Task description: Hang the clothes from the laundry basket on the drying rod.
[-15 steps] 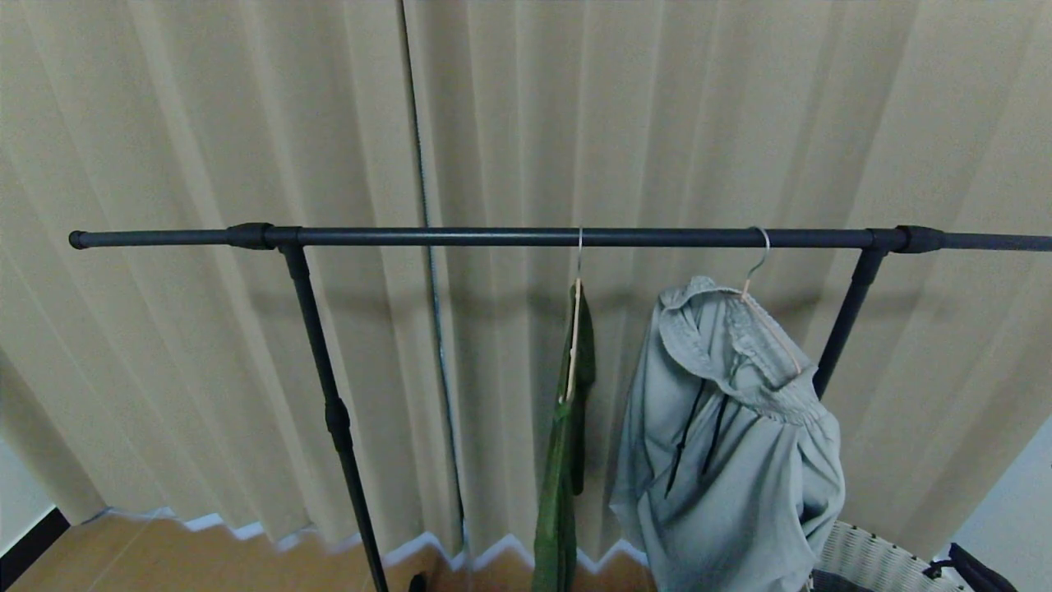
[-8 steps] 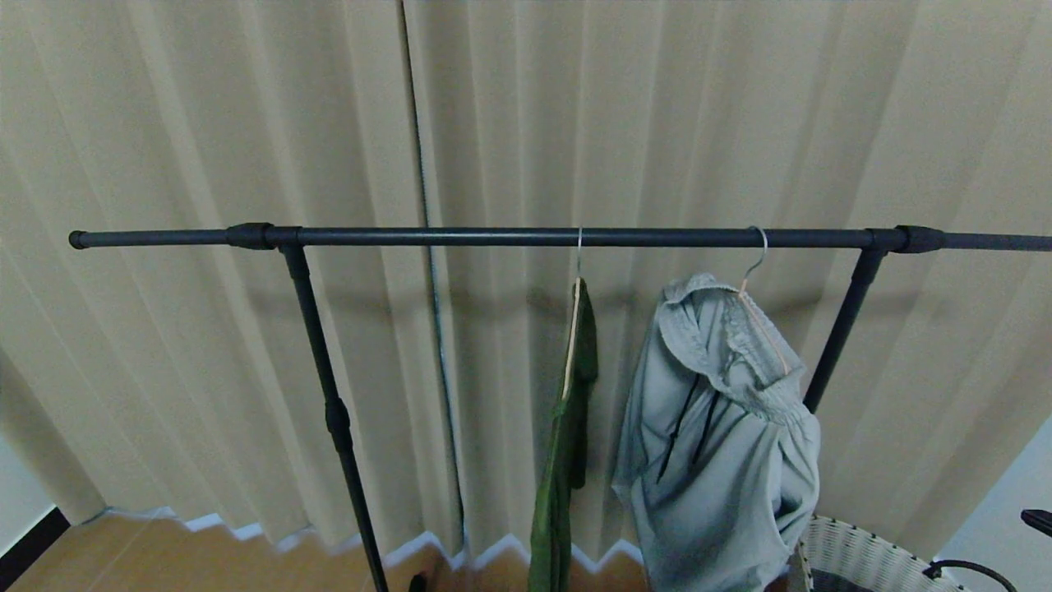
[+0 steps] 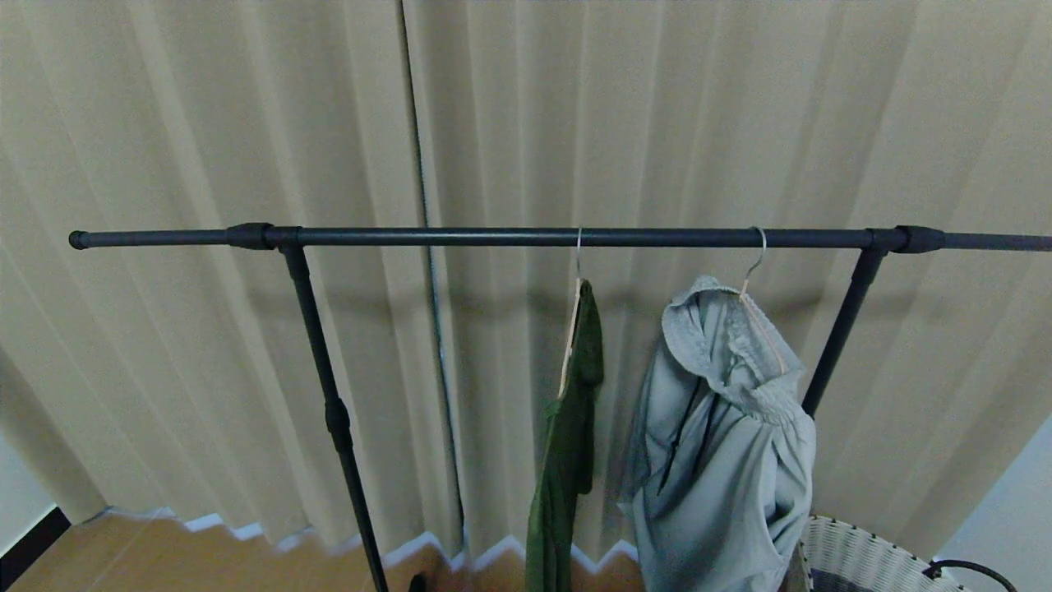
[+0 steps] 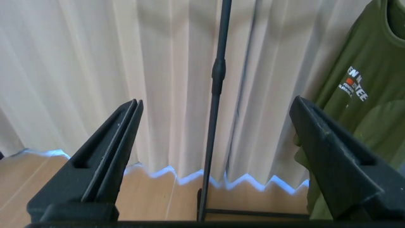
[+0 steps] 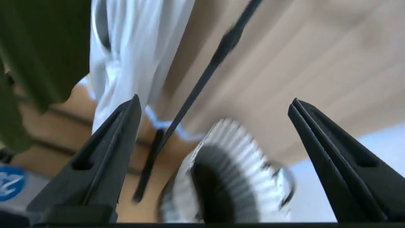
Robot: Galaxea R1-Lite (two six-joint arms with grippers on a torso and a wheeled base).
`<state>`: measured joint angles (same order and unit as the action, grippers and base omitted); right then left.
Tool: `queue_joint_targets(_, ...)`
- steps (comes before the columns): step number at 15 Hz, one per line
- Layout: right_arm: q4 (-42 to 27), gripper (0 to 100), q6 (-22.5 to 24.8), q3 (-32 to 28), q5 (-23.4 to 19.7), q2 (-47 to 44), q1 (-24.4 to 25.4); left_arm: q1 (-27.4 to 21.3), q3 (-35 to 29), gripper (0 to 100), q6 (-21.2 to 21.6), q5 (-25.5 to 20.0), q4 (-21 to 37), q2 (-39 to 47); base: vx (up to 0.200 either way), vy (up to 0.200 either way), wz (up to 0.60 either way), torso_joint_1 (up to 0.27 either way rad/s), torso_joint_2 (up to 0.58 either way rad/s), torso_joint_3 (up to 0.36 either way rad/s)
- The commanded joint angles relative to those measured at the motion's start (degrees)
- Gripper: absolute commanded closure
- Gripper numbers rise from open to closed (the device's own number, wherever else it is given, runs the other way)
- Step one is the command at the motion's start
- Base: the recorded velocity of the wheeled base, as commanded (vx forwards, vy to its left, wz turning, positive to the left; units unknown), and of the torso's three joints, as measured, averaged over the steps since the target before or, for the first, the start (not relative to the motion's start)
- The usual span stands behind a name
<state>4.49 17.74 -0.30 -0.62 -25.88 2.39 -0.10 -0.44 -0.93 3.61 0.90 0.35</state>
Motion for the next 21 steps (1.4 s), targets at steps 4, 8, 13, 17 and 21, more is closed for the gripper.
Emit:
queue_joint_targets(4,-3.34,0,-9.21,0.30,-0.35,9.01,1.57,0.01,0.00,0,-0.04,0.00,-0.02,0.09,0.000,0.000,0.00,0.000,0.00,0.000)
queue_joint_targets(8,-4.31,0,-11.94,0.30,-2.54,11.64,1.13,0.01,0.00,0,-0.04,0.00,-0.02,0.09,0.000,0.000,0.00,0.000,0.00,0.000)
queue_joint_targets(13,-5.10,0,-14.40,0.22,-2.72,17.71,-0.98,0.01,0.00,0,-0.04,0.00,-0.02,0.09,0.000,0.000,0.00,0.000,0.00,0.000)
queue_joint_targets(17,-4.93,0,-14.75,0.30,-2.63,23.07,-3.44,0.01,0.00,0,-0.04,0.00,-0.02,0.09,0.000,0.000,0.00,0.000,0.00,0.000)
queue_joint_targets(21,-4.49,0,-15.72,0.30,-2.63,24.39,-3.18,0.01,0.00,0,-0.04,0.00,-0.02,0.09,0.000,0.000,0.00,0.000,0.00,0.000)
